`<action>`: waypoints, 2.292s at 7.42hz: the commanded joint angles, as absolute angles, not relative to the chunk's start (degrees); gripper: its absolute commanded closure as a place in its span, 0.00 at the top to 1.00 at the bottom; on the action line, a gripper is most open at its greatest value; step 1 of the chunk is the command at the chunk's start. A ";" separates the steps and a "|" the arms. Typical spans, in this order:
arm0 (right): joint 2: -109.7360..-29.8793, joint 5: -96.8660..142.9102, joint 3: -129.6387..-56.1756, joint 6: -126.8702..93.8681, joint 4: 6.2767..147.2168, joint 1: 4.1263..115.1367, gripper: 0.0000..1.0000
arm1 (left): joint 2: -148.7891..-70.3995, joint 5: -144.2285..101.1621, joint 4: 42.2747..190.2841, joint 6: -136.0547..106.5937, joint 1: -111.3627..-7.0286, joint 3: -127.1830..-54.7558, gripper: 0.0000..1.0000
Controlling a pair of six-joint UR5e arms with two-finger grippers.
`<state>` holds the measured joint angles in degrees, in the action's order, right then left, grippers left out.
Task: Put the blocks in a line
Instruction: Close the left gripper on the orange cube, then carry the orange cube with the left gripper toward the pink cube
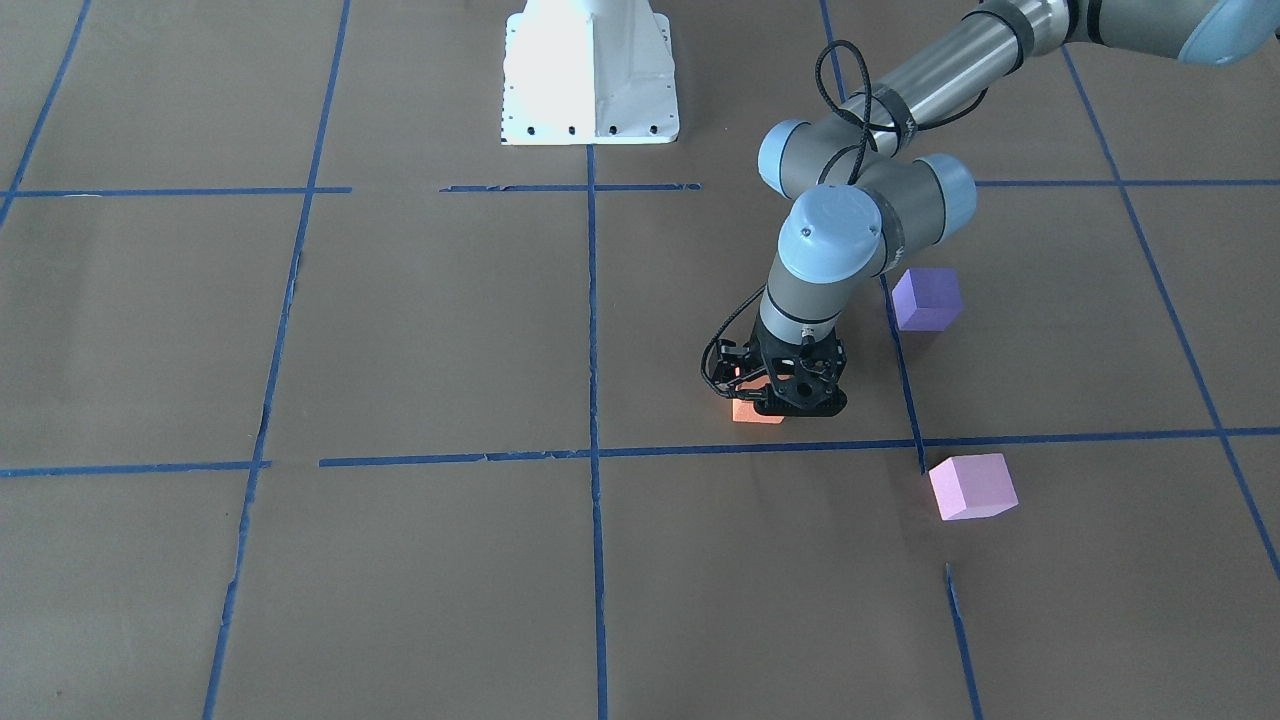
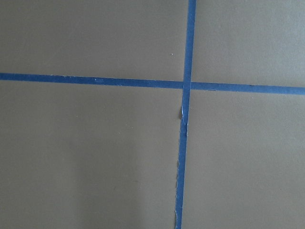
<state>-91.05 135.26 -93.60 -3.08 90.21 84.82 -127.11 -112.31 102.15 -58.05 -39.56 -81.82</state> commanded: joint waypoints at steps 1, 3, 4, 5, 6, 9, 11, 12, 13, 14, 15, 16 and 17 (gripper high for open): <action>-91.05 135.26 -93.60 -3.08 90.18 84.81 1.00 | -127.09 -112.32 103.44 -58.09 -39.55 -80.78 0.59; -91.05 135.26 -93.60 -3.08 90.18 84.81 1.00 | -126.92 -112.59 103.36 -58.09 -39.55 -81.12 0.16; -91.05 135.26 -93.60 -3.08 90.18 84.81 1.00 | -126.74 -112.41 102.66 -58.10 -41.12 -84.26 0.09; -91.05 135.26 -93.60 -3.08 90.18 84.81 1.00 | -126.56 -115.72 97.35 -57.57 -45.57 -89.42 0.09; -91.05 135.26 -93.60 -3.08 90.18 84.81 1.00 | -126.04 -117.14 94.77 -57.31 -48.49 -92.00 0.10; -91.05 135.26 -93.60 -3.08 90.18 84.81 1.00 | -111.40 -120.21 95.10 -51.19 -54.11 -98.25 0.11; -91.05 135.26 -93.60 -3.08 90.18 84.81 1.00 | -107.94 -122.08 97.10 -48.08 -55.02 -97.91 0.14; -91.05 135.26 -93.60 -3.08 90.18 84.81 1.00 | -107.93 -122.08 98.25 -48.25 -54.50 -96.87 0.14; -91.05 135.26 -93.60 -3.08 90.26 84.81 1.00 | -108.54 -122.08 101.22 -48.60 -54.49 -94.33 0.14; -91.05 135.26 -93.60 -3.08 90.18 84.81 1.00 | -108.81 -122.08 104.56 -48.69 -54.32 -91.52 0.14; -91.05 135.26 -93.60 -3.08 90.18 84.81 1.00 | -108.81 -122.08 107.55 -48.69 -54.23 -89.23 0.14; -91.05 135.26 -93.60 -3.08 90.26 84.81 1.00 | -108.81 -122.08 109.32 -48.69 -54.14 -87.56 0.14; -91.05 135.26 -93.60 -3.08 90.18 84.81 1.00 | -108.81 -122.08 111.69 -48.95 -53.27 -85.80 0.14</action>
<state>-91.05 135.26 -93.61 -3.08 90.22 84.81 -108.78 -122.08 108.67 -48.74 -53.99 -88.18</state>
